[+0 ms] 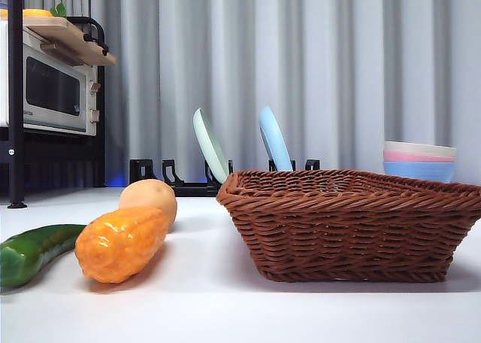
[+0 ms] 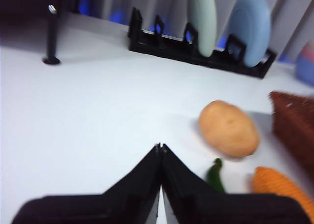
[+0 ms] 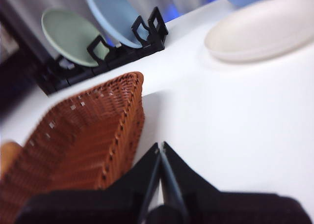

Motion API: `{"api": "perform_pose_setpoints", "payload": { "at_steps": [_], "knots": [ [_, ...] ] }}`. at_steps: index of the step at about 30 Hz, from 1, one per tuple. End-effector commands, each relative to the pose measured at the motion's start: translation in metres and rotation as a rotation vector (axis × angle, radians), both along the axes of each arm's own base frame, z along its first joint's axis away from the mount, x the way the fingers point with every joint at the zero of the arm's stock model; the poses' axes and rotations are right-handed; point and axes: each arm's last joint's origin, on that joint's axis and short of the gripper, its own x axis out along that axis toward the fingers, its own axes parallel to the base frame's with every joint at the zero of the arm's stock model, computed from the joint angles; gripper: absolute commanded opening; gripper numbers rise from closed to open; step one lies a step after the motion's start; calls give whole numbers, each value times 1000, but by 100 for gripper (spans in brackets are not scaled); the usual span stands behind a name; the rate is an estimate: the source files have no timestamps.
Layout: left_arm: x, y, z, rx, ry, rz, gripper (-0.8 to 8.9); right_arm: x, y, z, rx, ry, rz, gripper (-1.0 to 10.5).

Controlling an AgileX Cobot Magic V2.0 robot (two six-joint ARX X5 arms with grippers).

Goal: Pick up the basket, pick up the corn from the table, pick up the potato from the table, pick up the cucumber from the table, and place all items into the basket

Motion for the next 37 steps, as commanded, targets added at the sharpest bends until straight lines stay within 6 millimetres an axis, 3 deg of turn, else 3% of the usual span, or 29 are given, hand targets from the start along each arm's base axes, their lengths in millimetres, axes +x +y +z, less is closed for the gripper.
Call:
{"api": "perform_pose_setpoints", "payload": {
  "at_steps": [1, 10, 21, 29, 37],
  "knots": [
    [1, 0, -4, -94, 22, 14, -3, 1, 0, -5, 127, 44, -25, 1],
    [1, -1, 7, -107, -51, -16, -6, -1, 0, 7, 130, 12, -21, -9],
    [-2, -2, 54, -1, 20, -71, -7, 7, 1, 61, 18, -9, -1, -9],
    [18, -7, 101, 68, 95, -193, -7, 34, 4, 107, -102, 53, 32, -8],
    [49, -16, 130, 69, 249, -377, -4, 69, 14, 130, -171, 263, 298, -2]
  ]
}}
